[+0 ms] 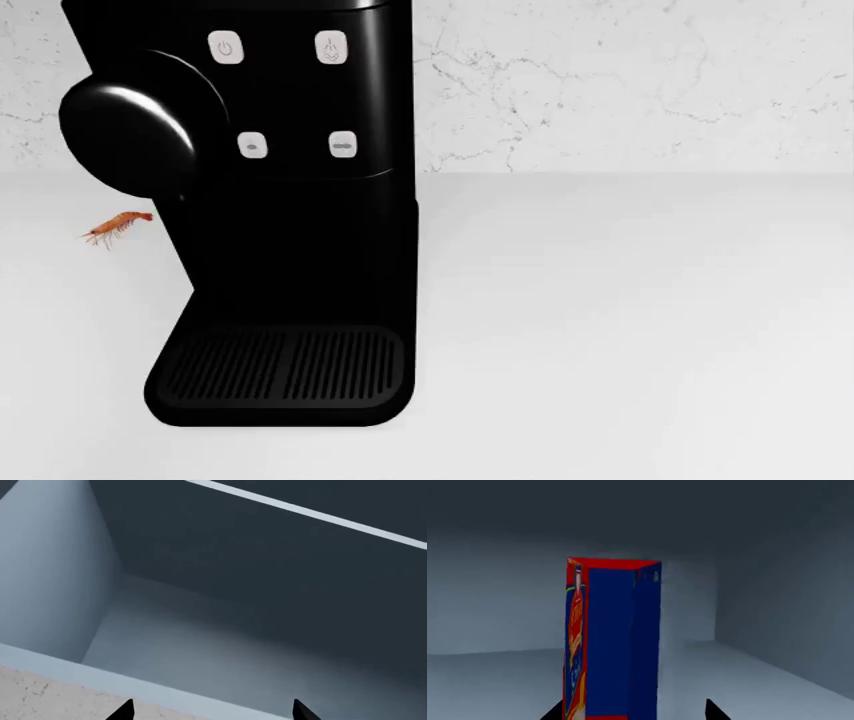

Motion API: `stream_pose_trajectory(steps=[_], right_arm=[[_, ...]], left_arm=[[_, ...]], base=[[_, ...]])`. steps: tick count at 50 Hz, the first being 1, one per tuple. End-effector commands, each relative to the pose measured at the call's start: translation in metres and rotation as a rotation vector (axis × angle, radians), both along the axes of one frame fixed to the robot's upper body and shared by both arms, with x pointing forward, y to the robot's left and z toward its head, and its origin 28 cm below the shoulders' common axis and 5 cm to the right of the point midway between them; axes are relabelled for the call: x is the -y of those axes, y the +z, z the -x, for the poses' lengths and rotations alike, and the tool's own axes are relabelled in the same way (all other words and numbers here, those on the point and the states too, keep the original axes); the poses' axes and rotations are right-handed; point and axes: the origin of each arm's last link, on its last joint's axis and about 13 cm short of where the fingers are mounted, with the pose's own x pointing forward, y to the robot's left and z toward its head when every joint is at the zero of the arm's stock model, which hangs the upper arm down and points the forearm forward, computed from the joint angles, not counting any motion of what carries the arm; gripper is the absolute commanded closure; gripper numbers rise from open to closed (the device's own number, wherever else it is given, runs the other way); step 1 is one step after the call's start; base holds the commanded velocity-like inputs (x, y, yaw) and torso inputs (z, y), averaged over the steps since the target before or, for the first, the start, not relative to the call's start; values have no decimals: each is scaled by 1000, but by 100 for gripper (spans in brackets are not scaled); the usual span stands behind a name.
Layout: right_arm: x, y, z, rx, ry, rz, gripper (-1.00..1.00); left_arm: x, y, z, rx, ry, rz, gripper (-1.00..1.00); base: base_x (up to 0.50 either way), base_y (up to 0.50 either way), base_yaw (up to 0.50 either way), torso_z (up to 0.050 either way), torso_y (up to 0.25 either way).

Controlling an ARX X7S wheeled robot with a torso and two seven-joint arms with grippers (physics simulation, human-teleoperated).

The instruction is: Pick the boxed food and boxed food from the counter and place them in the cabinets closest to them.

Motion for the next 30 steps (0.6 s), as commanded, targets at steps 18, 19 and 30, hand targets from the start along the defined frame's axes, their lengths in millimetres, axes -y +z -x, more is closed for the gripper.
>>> stream_pose_trajectory(steps=[18,19,30], right_arm=[[-11,21,30,191,82,63,-100],[-11,22,31,193,78,66,-100],[-9,21,33,210,36,91,-100]], left_arm=[[-2,3,6,16,5,-2,-100],[-2,3,6,16,5,-2,-100],[-1,5,8,21,7,-5,-100]], base=[[0,0,0,0,0],[0,0,0,0,0],[0,0,0,0,0]])
